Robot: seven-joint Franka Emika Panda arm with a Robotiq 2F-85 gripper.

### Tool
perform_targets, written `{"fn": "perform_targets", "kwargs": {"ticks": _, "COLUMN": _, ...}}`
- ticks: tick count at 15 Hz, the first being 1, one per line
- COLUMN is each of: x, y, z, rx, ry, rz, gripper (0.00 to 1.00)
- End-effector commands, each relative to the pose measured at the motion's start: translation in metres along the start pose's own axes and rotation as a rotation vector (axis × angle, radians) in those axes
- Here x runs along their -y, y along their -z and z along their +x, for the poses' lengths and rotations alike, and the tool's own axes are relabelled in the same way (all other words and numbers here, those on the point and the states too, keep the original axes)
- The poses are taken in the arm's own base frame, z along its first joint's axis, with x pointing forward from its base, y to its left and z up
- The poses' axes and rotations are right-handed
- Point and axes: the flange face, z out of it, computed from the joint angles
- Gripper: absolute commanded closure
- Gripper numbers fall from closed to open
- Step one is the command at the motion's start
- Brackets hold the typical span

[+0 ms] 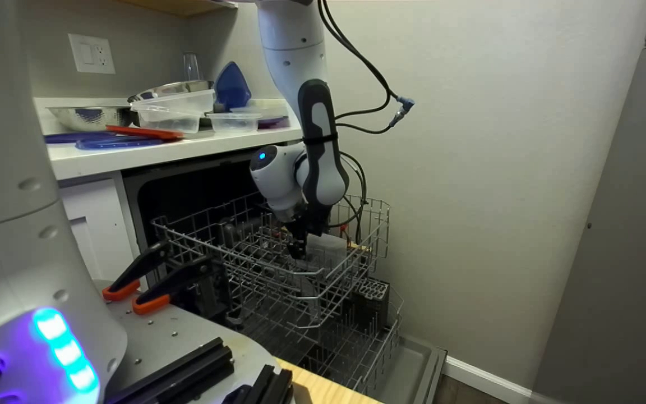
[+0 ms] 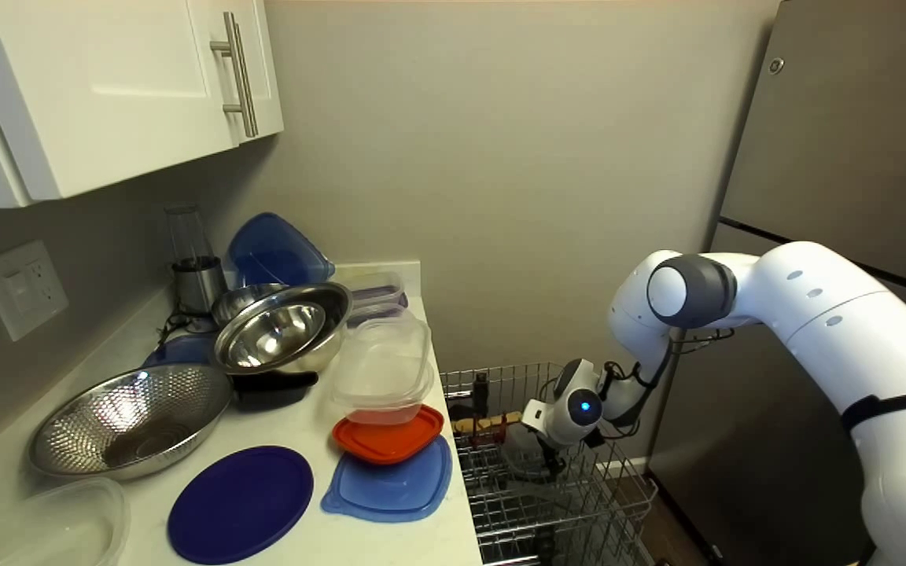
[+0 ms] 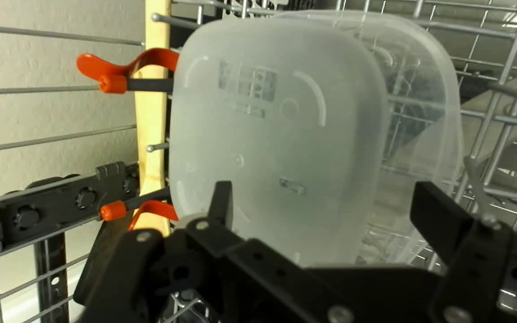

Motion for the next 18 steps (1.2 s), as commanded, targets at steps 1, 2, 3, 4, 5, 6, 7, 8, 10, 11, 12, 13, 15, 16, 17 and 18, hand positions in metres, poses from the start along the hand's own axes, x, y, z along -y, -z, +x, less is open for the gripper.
{"fn": "perform_targets", "kwargs": {"ticks": 1, "x": -0.008, "y": -0.002, "z": 0.0, "rx": 0.043, "ry": 0.033, "rz": -0.084, "gripper": 0.0}}
{"fn": "perform_targets", "kwargs": {"ticks": 2, "x": -0.008, "y": -0.001, "z": 0.001, "rx": 0.044, "ry": 0.04, "rz": -0.088, "gripper": 0.0}}
{"fn": "perform_targets", "kwargs": {"ticks": 3, "x": -0.008, "y": 0.0, "z": 0.002, "rx": 0.046, "ry": 0.047, "rz": -0.093, "gripper": 0.0}}
{"fn": "perform_targets", "kwargs": {"ticks": 4, "x": -0.008, "y": 0.001, "z": 0.003, "rx": 0.05, "ry": 0.051, "rz": -0.096, "gripper": 0.0}}
{"fn": "perform_targets", "kwargs": {"ticks": 5, "x": -0.009, "y": 0.003, "z": 0.003, "rx": 0.054, "ry": 0.056, "rz": -0.099, "gripper": 0.0}}
{"fn": "perform_targets", "kwargs": {"ticks": 6, "x": -0.01, "y": 0.005, "z": 0.003, "rx": 0.058, "ry": 0.058, "rz": -0.104, "gripper": 0.0}}
{"fn": "perform_targets", "kwargs": {"ticks": 7, "x": -0.014, "y": 0.007, "z": 0.003, "rx": 0.069, "ry": 0.062, "rz": -0.116, "gripper": 0.0}}
{"fn": "perform_targets", "kwargs": {"ticks": 8, "x": -0.018, "y": 0.009, "z": 0.002, "rx": 0.077, "ry": 0.065, "rz": -0.131, "gripper": 0.0}}
{"fn": "perform_targets", "kwargs": {"ticks": 10, "x": -0.022, "y": 0.016, "z": 0.003, "rx": 0.089, "ry": 0.073, "rz": -0.149, "gripper": 0.0}}
{"fn": "perform_targets", "kwargs": {"ticks": 11, "x": -0.023, "y": 0.018, "z": 0.004, "rx": 0.093, "ry": 0.077, "rz": -0.154, "gripper": 0.0}}
{"fn": "perform_targets", "kwargs": {"ticks": 12, "x": -0.024, "y": 0.02, "z": 0.005, "rx": 0.099, "ry": 0.081, "rz": -0.161, "gripper": 0.0}}
{"fn": "perform_targets", "kwargs": {"ticks": 13, "x": -0.025, "y": 0.022, "z": 0.006, "rx": 0.101, "ry": 0.084, "rz": -0.165, "gripper": 0.0}}
{"fn": "perform_targets", "kwargs": {"ticks": 15, "x": -0.028, "y": 0.027, "z": 0.006, "rx": 0.105, "ry": 0.086, "rz": -0.178, "gripper": 0.0}}
{"fn": "perform_targets", "kwargs": {"ticks": 16, "x": -0.03, "y": 0.029, "z": 0.006, "rx": 0.109, "ry": 0.087, "rz": -0.185, "gripper": 0.0}}
{"fn": "perform_targets", "kwargs": {"ticks": 17, "x": -0.031, "y": 0.03, "z": 0.006, "rx": 0.113, "ry": 0.087, "rz": -0.192, "gripper": 0.0}}
{"fn": "perform_targets", "kwargs": {"ticks": 18, "x": -0.034, "y": 0.031, "z": 0.006, "rx": 0.118, "ry": 0.087, "rz": -0.201, "gripper": 0.0}}
